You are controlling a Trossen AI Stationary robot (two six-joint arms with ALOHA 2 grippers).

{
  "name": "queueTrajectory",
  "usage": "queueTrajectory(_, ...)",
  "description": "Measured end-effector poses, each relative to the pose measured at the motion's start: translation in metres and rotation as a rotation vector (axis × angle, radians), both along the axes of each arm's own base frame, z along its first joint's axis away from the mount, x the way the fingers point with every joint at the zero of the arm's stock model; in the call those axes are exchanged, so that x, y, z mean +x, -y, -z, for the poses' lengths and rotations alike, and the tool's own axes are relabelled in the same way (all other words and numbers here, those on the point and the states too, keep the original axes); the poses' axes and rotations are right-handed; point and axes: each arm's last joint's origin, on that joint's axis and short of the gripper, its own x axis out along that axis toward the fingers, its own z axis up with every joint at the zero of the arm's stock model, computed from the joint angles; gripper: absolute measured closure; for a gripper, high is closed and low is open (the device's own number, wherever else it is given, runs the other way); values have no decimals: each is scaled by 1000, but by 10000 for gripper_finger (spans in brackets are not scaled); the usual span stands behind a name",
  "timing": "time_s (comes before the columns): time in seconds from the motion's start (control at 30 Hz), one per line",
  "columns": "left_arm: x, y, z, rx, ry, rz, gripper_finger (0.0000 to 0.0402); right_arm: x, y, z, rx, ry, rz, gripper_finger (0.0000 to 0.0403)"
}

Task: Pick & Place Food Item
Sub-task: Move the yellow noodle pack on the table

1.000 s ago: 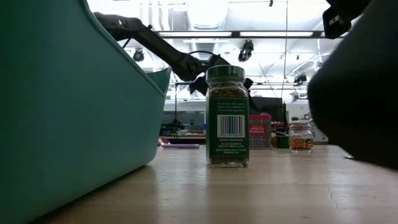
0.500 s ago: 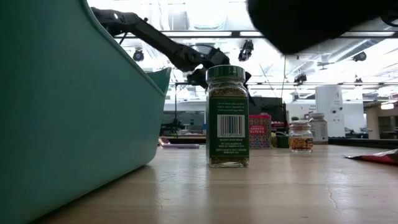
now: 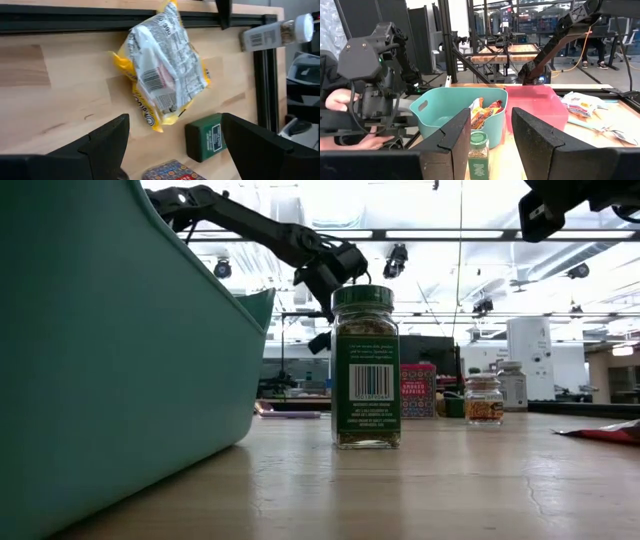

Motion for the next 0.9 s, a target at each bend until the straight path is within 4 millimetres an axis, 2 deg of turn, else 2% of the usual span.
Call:
queueTrajectory(0.3,5,-1,14,6,-2,1,112,0,0,0,0,0,0,261)
queueTrajectory(0.47,11,12,19,-5,-12,107,112,0,0,0,0,0,0,261)
queueTrajectory(0.57,13,33,0,-4,12,237,112,0,0,0,0,1,0,261)
queueTrajectory(0.7,13,69,-39,234,-38,345,112,0,0,0,1,1,0,261)
queueTrajectory(0.8,5,96,-55,372,-109,380,112,0,0,0,1,1,0,261)
queueTrajectory(0.9,-10,117,-67,464,-82,385,112,0,0,0,1,1,0,261)
